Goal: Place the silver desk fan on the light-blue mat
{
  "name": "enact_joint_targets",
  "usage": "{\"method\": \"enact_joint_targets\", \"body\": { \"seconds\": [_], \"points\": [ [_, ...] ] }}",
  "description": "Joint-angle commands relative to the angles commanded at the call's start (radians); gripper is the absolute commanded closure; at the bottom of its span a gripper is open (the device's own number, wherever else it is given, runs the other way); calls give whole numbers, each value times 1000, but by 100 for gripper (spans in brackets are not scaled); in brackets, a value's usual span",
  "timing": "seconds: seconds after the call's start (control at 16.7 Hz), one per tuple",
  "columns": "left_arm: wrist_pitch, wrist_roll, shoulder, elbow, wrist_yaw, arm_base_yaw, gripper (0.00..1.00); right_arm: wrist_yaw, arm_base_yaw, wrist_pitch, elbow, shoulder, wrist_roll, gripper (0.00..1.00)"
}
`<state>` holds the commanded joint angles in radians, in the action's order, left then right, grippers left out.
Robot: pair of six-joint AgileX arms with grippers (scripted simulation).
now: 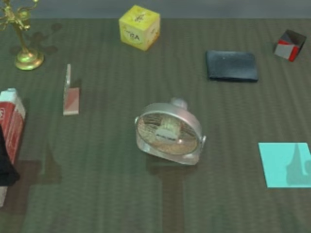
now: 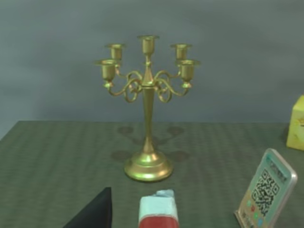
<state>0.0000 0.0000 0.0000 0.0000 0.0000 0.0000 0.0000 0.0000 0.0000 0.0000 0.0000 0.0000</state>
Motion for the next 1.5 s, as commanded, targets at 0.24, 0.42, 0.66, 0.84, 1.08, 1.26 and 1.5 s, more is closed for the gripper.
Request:
{"method": "enact_joint_targets", "body": {
  "seconds": [0.24, 0.42, 0.66, 0.84, 1.08, 1.26, 1.5],
  "points": [
    [0, 0, 0, 0, 0, 0, 0, 1, 6, -25, 19, 25, -7, 0],
    [0, 0, 0, 0, 0, 0, 0, 9, 28, -123, 108, 132, -32, 0],
    [0, 0, 0, 0, 0, 0, 0, 25, 79, -331, 335, 372, -82, 0],
    [0, 0, 0, 0, 0, 0, 0, 37, 133, -515, 582, 601, -125, 0],
    [0, 0, 0, 0, 0, 0, 0, 42, 231, -775, 992, 946, -187, 0],
    [0, 0, 0, 0, 0, 0, 0, 39, 320, -971, 1329, 1224, -236, 0],
    [0, 0, 0, 0, 0, 0, 0, 30, 446, -1227, 1777, 1597, -304, 0]
  ]
}}
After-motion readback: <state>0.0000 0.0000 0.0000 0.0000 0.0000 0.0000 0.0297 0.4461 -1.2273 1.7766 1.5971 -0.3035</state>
